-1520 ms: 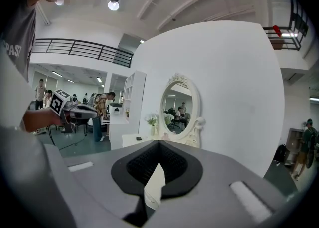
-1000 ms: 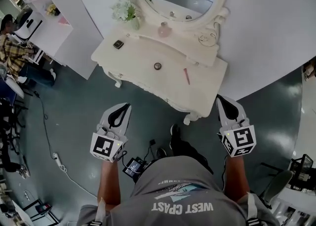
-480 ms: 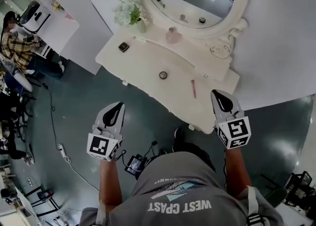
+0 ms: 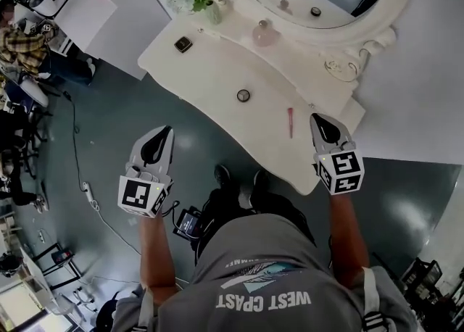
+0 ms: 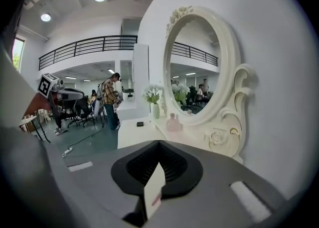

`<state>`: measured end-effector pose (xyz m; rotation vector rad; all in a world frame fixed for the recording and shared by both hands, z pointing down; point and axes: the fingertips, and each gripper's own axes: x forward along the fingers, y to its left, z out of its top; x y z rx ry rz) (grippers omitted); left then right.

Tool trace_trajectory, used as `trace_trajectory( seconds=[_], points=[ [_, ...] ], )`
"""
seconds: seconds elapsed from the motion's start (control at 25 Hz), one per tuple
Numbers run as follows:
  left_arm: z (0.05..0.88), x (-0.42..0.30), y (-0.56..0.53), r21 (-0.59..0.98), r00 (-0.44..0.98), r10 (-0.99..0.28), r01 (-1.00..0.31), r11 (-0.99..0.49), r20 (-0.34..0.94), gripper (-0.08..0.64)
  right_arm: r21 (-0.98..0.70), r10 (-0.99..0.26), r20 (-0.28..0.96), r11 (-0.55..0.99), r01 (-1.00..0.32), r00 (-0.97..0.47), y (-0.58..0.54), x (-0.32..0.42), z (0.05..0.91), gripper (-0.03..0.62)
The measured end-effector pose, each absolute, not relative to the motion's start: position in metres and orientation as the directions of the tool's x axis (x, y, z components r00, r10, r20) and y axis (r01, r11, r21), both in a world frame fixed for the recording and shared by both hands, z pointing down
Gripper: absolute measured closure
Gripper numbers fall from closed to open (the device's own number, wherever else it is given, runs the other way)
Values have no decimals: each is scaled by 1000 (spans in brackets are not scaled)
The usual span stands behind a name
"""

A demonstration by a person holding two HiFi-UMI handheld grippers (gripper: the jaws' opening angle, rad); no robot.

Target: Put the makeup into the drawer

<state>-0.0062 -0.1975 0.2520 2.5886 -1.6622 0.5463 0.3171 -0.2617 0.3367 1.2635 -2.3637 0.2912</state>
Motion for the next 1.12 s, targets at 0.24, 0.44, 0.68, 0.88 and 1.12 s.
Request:
trace_trajectory(
  seconds=[0.24, 0.44, 0.68, 0.88, 1.12],
  points=[
    [299, -36, -226, -135, 375, -860, -887, -441, 346, 560, -4, -690, 570, 541, -841, -446, -279, 300, 404, 591],
    [342, -61, -259, -100, 390, -840, -885, -455, 377, 560, -19, -650, 650, 503, -864, -393, -286, 291, 460, 589],
    [391, -92, -295, -60, 398, -824, -887, -458, 404, 560, -12, -586, 746, 463, -886, -316, -291, 285, 526, 570],
    [432, -113, -313, -39, 404, -804, -884, -465, 437, 560, -1, -543, 801, 419, -908, -251, -291, 292, 565, 555],
    [487, -144, -321, -8, 371, -786, -902, -431, 495, 558, -11, -482, 850, 389, -921, -214, -291, 295, 601, 528]
  ],
)
